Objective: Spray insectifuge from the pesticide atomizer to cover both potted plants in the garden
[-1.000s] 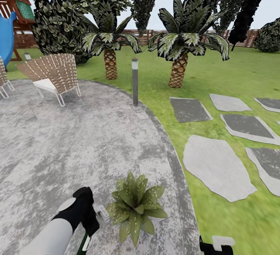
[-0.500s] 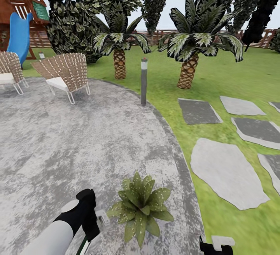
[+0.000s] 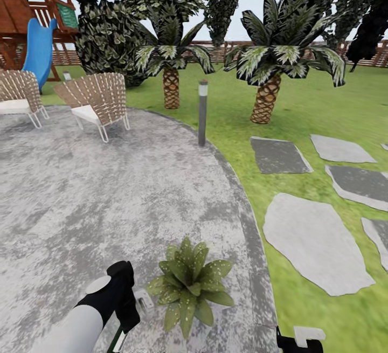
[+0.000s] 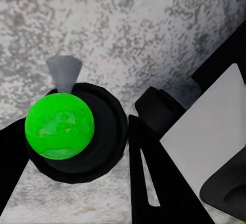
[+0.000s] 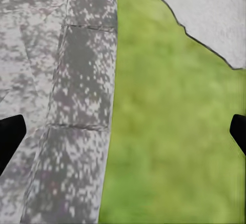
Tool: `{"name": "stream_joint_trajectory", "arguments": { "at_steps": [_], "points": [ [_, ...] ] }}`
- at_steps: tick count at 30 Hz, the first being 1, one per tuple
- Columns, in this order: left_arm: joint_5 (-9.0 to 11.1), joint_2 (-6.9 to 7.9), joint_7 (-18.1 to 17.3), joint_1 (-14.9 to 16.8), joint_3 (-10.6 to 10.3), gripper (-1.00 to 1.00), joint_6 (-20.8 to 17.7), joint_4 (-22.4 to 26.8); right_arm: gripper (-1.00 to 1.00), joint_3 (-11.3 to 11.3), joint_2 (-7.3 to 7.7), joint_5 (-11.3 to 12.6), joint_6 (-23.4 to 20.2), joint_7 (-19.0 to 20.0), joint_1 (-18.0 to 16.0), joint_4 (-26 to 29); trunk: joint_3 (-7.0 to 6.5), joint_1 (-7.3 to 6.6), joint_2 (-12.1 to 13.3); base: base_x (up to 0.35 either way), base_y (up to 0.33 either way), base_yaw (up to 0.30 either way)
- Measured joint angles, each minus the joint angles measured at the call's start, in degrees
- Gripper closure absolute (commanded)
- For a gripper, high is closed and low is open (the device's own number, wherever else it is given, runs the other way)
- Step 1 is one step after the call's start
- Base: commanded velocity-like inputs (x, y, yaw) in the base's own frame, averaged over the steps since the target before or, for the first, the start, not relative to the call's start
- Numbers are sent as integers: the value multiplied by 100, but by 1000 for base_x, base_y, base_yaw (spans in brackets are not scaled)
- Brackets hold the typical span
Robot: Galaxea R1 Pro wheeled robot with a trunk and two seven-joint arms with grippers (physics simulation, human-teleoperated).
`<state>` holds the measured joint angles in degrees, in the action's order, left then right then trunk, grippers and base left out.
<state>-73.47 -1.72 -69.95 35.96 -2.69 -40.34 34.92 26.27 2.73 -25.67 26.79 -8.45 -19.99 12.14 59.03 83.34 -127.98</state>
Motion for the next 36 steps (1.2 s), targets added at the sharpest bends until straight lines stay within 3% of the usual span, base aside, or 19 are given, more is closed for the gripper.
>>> {"name": "stream_joint_trajectory", "arguments": {
  "at_steps": [13,20,24,28,33,36],
  "points": [
    [-6,7,7,0,-21,100,-26,25,-100,5,0,0,-1,2,0,-1,0,-1,0,-131,-97,209],
    [16,205,42,-4,52,100,9,-34,-100,7,0,0,0,3,1,-1,0,-1,0,0,0,2],
    [48,158,56,-3,27,100,-5,-13,-100,7,6,0,0,2,1,-1,0,-1,0,0,0,0],
    [41,-67,65,43,13,100,-14,53,-100,7,31,-5,-2,7,1,-1,0,-1,0,0,0,0],
    [48,-36,120,13,27,100,4,-28,-100,6,27,-2,-1,11,1,-1,0,-1,0,0,0,0],
    [164,28,411,-19,67,100,7,-300,-100,5,19,-1,-2,11,1,-2,0,-1,0,0,0,0]
  ]
}}
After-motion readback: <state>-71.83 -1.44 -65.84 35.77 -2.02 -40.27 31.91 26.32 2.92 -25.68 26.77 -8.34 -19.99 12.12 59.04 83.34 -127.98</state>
